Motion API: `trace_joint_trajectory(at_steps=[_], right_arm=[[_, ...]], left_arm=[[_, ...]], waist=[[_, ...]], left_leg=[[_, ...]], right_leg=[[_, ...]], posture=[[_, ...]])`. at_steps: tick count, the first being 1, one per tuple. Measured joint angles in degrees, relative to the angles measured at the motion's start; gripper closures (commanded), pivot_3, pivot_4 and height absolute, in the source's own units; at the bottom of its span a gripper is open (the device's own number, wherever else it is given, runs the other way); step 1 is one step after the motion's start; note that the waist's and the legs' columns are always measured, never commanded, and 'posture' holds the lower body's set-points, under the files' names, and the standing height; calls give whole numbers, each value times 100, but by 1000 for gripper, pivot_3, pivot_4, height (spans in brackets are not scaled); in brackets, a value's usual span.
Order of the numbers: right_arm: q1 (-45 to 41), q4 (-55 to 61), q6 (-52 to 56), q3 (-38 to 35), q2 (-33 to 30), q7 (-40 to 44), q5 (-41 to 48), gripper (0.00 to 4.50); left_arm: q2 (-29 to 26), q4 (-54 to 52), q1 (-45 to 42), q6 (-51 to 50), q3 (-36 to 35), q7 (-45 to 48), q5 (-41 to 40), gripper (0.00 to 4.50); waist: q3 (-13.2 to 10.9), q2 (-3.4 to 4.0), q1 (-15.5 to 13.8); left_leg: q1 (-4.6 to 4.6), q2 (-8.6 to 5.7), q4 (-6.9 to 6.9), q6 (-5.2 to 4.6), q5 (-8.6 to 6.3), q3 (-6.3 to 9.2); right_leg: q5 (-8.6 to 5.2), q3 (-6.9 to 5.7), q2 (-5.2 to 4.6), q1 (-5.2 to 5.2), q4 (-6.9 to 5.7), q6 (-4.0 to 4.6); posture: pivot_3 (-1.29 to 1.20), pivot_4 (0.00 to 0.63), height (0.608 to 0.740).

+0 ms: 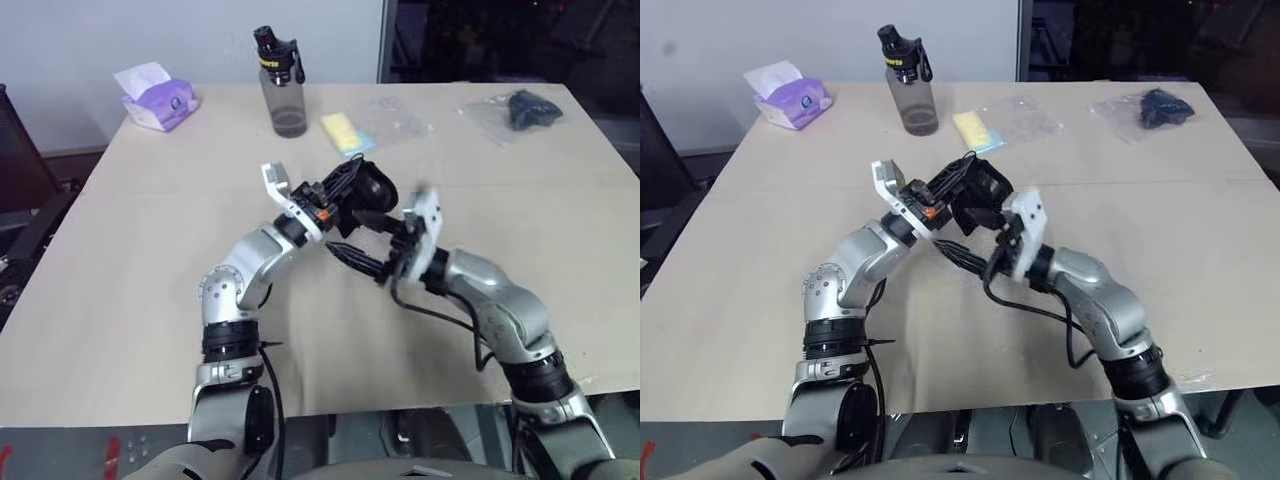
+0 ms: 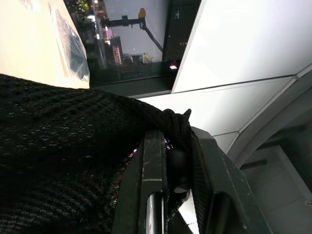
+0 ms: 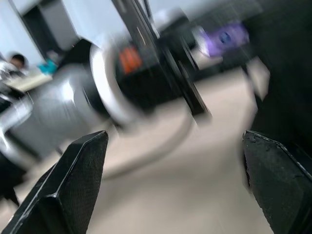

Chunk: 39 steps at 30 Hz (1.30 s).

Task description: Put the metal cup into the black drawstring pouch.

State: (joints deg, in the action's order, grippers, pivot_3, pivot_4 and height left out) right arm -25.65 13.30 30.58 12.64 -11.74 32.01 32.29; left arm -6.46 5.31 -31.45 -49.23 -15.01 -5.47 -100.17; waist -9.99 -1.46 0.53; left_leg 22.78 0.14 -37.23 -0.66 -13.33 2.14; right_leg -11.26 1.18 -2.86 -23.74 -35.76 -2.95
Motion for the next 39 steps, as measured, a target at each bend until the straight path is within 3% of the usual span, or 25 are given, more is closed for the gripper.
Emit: trace_joint_trajectory(at_steps=[7, 19, 29, 32, 39], right_arm=[[-112, -750, -203, -39, 27, -129, -631, 47], [-93, -783, -904, -445, 232, -388, -1138, 47], [-121, -1054, -852, -83, 355, -115, -1399, 47], [-206, -1150, -791, -93, 495, -232, -1418, 876], [-238, -1206, -698, -241, 600, -386, -1417, 4155]], left_arm=[[117, -5, -27, 39, 7, -112, 59, 4364], [132, -5, -40, -41, -13, -129, 57, 4364], [169, -5, -109, -49, -14, -183, 47, 4364], [168, -5, -108, -49, -17, -189, 47, 4364], [169, -5, -107, -53, -15, -199, 46, 4364]], waist=[[0, 0, -1], [0, 0, 21], [0, 0, 21], [0, 0, 21], [0, 0, 21]], left_leg=[[4, -2, 0, 0, 0, -2], [3, 2, 2, 0, 0, -1], [3, 3, 2, 0, 0, 0], [3, 2, 2, 0, 0, 0], [3, 3, 3, 0, 0, 1]], right_leg=[[0, 1, -2, -1, 4, -1], [1, 0, 3, -4, 1, -1], [0, -1, 3, -4, 1, -1], [0, 0, 3, -4, 1, -1], [0, -1, 3, -4, 1, -1]], posture=[[0, 150, 740], [0, 150, 740], [0, 150, 740], [0, 150, 740], [0, 150, 740]])
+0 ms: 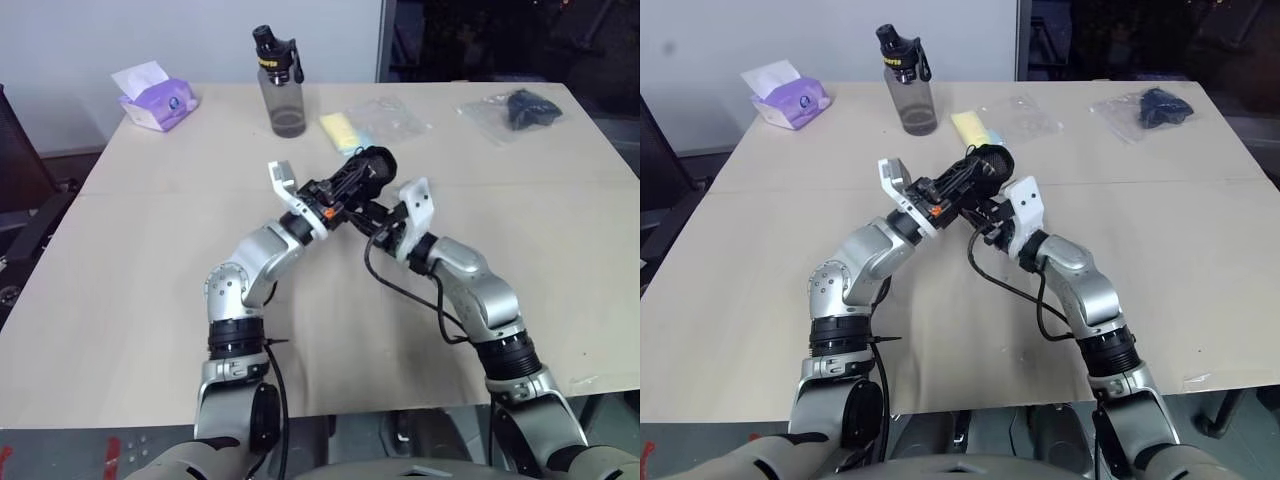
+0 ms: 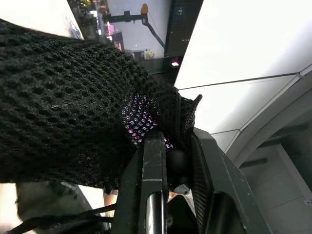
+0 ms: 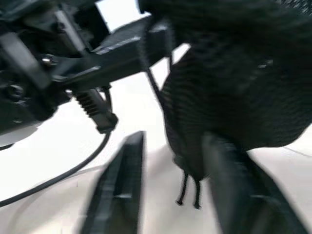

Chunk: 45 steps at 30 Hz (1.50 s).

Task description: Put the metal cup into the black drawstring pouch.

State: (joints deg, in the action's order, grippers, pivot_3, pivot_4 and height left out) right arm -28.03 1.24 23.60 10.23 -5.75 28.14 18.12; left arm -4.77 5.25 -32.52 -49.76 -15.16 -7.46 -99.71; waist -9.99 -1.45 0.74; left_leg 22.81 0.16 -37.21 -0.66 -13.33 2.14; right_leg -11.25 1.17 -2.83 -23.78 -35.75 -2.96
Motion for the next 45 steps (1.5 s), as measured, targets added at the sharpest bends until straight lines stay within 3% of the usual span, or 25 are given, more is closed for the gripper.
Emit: trace_joint_trajectory(at_steps=[1, 10, 16, 19, 23, 27, 30, 35, 40, 45], right_arm=[[0, 0, 3, -1, 1, -1, 1, 4468], [23, 472, 176, -32, -309, 42, 47, 4468], [-90, 1146, 493, -291, -924, 481, 431, 4500], [-464, 1154, 503, -579, -1325, 765, 595, 4500], [-1112, 1095, 410, -858, -1880, 1174, 676, 4500], [-1866, 422, -955, -336, -2873, 1533, -712, 4500], [-2323, -321, -1831, -228, -2861, 1371, -1369, 4500], [-3027, -922, -2635, -291, -2378, 867, -1601, 4500], [-3201, -1123, -2872, -444, -2126, 736, -1587, 4500], [-3202, -1138, -2891, -442, -1969, 804, -1534, 4500]], left_arm=[[-1, 0, 0, -4, 0, 1, 0, 4364], [-18, 3, -7, 141, -50, 197, 260, 4364], [-160, -18, -11, 79, -59, 575, 404, 1753], [-326, -18, -30, -35, -44, 777, 467, 1753], [-945, -22, -213, -488, 26, 1563, 621, 1753], [-2195, -120, -600, -499, 648, 2991, 2147, 1753], [-2755, -39, -889, -138, 1191, 4029, 3400, 1753], [-3228, -2, -1362, 348, 1441, 5806, 4306, 1753], [-3101, 362, -1938, 1520, 1627, 6285, 5587, 1753], [-2270, 847, -2423, 2667, 1614, 6256, 6348, 1753]], waist=[[0, 0, 1], [-1, 1, -1], [-2, 0, 0], [-4, 0, 4], [-8, 2, 12], [-14, 8, 20], [-16, 8, 21], [-31, 8, 41], [-31, 8, -18], [-32, 8, -1]], left_leg=[[0, 0, 0, 0, 0, 0], [1, 0, 1, 0, 0, 0], [2, 0, 2, 0, 0, 0], [1, 0, 2, 0, 0, -2], [3, 2, 10, -1, 0, -1], [6, 1, 20, 0, 0, -10], [8, 1, 29, 1, 0, -20], [71, 6, 37, 27, 16, -19], [114, 4, 38, 40, 24, -17], [118, -2, 36, 37, 23, -29]], right_leg=[[0, 0, 0, 0, 0, 0], [0, -1, 0, 0, 2, 0], [-1, -2, -1, -1, 3, -1], [-2, -1, 0, -1, 3, -1], [-2, -4, 3, -8, 2, -1], [-10, 1, 5, -17, 8, -13], [-4, 11, 4, -25, 14, -3], [13, 11, 3, -101, 0, -22], [15, -2, -4, -135, 2, -23], [15, 6, -14, -135, 5, -25]], posture=[[0, 150, 740], [0, 150, 740], [0, 150, 740], [0, 150, 740], [0, 150, 740], [0, 150, 740], [0, 150, 740], [0, 150, 740], [0, 150, 740], [0, 150, 740]])
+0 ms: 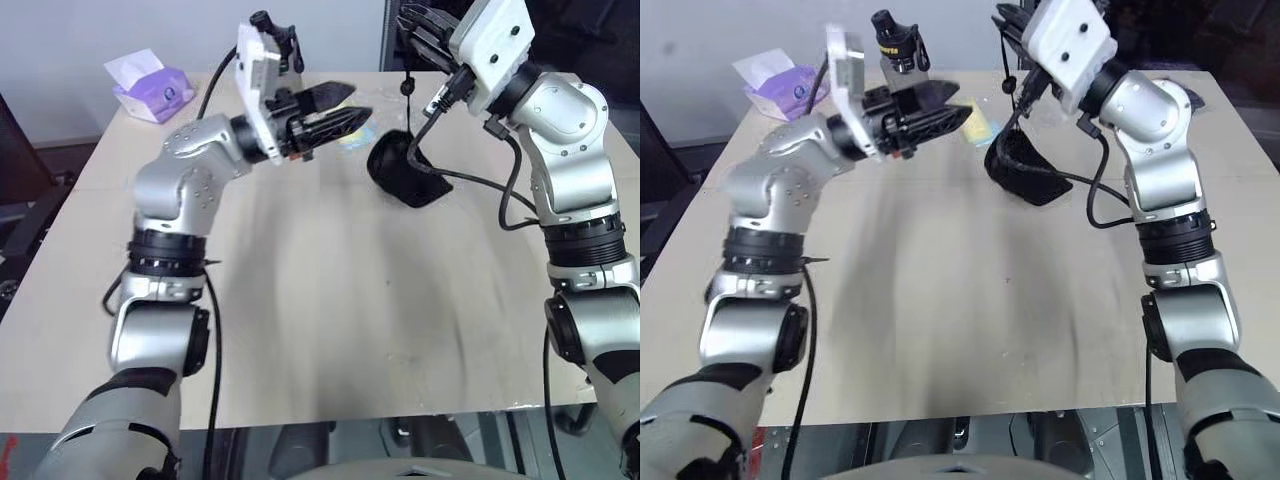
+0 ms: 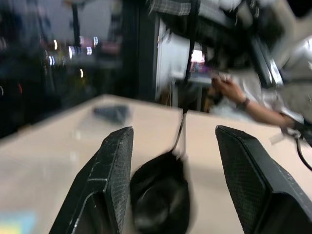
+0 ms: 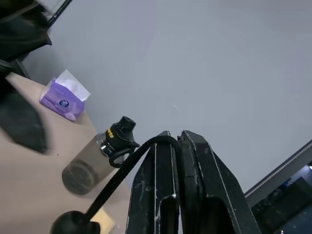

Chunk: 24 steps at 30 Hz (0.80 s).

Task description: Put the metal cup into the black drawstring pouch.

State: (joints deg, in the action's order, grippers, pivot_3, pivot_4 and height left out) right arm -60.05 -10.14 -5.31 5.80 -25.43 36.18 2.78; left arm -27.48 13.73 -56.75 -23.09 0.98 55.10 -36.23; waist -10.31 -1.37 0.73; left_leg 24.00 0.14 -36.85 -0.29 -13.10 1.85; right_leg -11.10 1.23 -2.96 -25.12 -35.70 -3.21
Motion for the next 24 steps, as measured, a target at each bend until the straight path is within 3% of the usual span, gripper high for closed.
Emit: trace_joint_trajectory(at_steps=[4, 15, 18, 21, 24], right_arm=[[1, 8, 4, 0, 40, 101, 31, 4500], [1, 181, 132, 7, 251, 225, 94, 4500], [1, 226, 148, 8, 258, 244, 120, 4500], [2, 247, 158, 7, 267, 272, 127, 4500], [2, 246, 172, 7, 267, 285, 127, 4500]], left_arm=[[407, 181, -103, 288, 4, 56, 302, 1753], [797, 517, -264, 417, -285, -24, 468, 1753], [897, 514, -263, 317, -381, -55, 425, 2599], [908, 481, -261, 202, -379, 1, 414, 4183], [883, 406, -193, 92, -315, 90, 451, 4306]], waist=[[0, 0, 29], [0, 1, 29], [0, 1, 18], [0, 1, 21], [0, 1, 23]], left_leg=[[-6, 7, 0, -13, -7, 3], [-11, 12, -15, -26, -14, 5], [-11, 11, -18, -26, -14, 6], [-10, 10, -23, -26, -14, 6], [-11, 10, -30, -26, -14, 6]], right_leg=[[0, -1, 8, -4, -18, 0], [1, 0, 14, -3, -33, -1], [1, -1, 14, -2, -37, -1], [1, 0, 14, -2, -41, -1], [1, 0, 15, -2, -52, -1]], posture=[[0, 150, 740], [0, 150, 740], [0, 150, 740], [0, 150, 740], [0, 150, 740]])
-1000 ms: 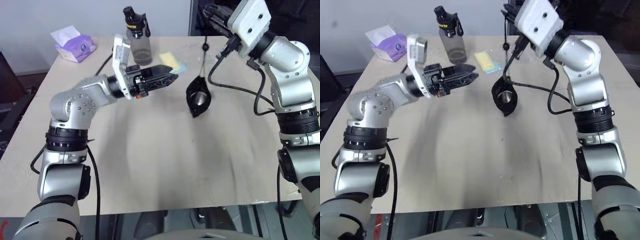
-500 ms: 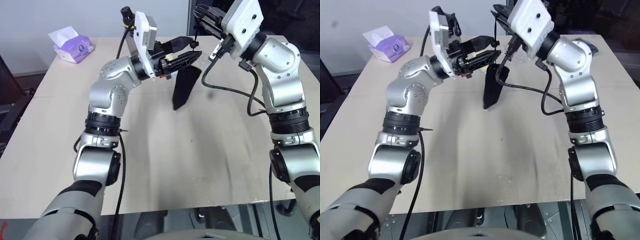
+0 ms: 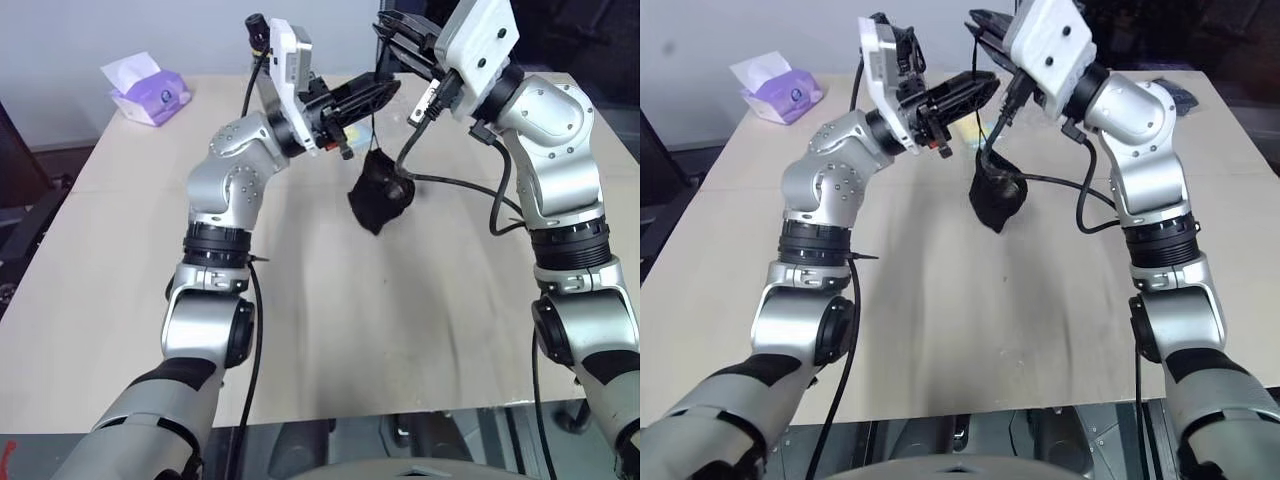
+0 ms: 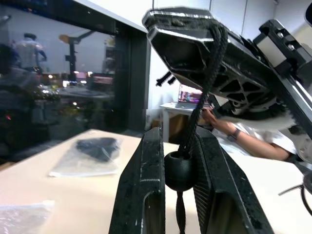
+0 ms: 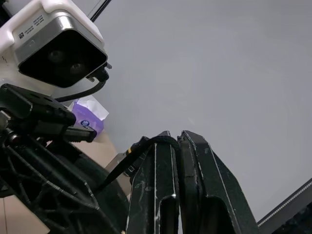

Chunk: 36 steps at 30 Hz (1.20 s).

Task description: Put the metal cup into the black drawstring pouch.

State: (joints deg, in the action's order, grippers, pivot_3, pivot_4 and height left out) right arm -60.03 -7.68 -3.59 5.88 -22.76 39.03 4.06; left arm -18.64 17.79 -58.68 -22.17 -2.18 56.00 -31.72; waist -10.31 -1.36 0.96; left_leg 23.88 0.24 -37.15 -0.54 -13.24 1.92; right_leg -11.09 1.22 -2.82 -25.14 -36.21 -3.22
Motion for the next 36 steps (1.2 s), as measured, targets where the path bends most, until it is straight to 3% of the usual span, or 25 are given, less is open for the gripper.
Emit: trace_joint_trajectory(at_steps=[5, 9, 13, 20, 21, 24, 30, 36], right_arm=[[-2, -6, 45, -68, 179, -138, 133, 4500], [-377, -347, -588, -567, 548, -892, 245, 4500], [-849, -626, -1166, -1094, 729, -1608, 312, 4500], [-852, -1039, -1494, -1170, 751, -2211, 254, 4500], [-852, -1040, -1493, -1166, 749, -2208, 259, 4500], [-848, -873, -1413, -1160, 665, -2060, 403, 4500], [-503, -348, -1042, -804, 607, -1449, 542, 4500], [-82, -127, -499, -613, 476, -941, 646, 4500]], left_arm=[[-120, -66, 317, 130, 420, 177, 489, 4306], [-103, -96, 424, 193, 523, 180, 693, 4306], [-66, -313, 571, 430, 543, 279, 722, 4306], [8, -739, 813, 368, 594, 287, 577, 4306], [24, -770, 838, 296, 570, 287, 490, 3292], [104, -746, 1030, 19, 515, 146, 447, 2018], [313, -929, 1030, -123, 69, -136, 14, 2018], [37, -1324, 928, -362, -449, -355, -443, 2018]], waist=[[0, 0, 15], [-2, 4, 5], [2, 1, 1], [3, 4, 17], [3, 4, 18], [4, 9, 18], [5, 9, 22], [5, 9, 23]], left_leg=[[-7, 0, -6, 0, 0, 2], [-6, 0, -11, 1, 1, 1], [-7, 1, -11, 2, 1, 2], [-9, -1, -15, 0, 0, -5], [-9, 0, -15, 0, 0, -4], [-11, 0, -15, -1, 0, -2], [-14, 1, -20, -1, 0, -2], [-14, 1, -21, -1, 0, 0]], right_leg=[[0, 2, 2, -2, -23, 1], [0, 3, 1, -6, -33, 1], [0, 2, 0, -4, -31, 1], [0, 11, -1, -5, -40, 1], [0, 10, 0, -5, -41, 1], [0, 8, 0, -5, -44, 1], [0, 9, 0, -3, -49, 1], [0, 9, 1, -4, -50, 1]], posture=[[0, 150, 740], [0, 150, 740], [0, 150, 740], [0, 150, 740], [0, 150, 740], [0, 150, 740], [0, 150, 740], [0, 150, 740]])
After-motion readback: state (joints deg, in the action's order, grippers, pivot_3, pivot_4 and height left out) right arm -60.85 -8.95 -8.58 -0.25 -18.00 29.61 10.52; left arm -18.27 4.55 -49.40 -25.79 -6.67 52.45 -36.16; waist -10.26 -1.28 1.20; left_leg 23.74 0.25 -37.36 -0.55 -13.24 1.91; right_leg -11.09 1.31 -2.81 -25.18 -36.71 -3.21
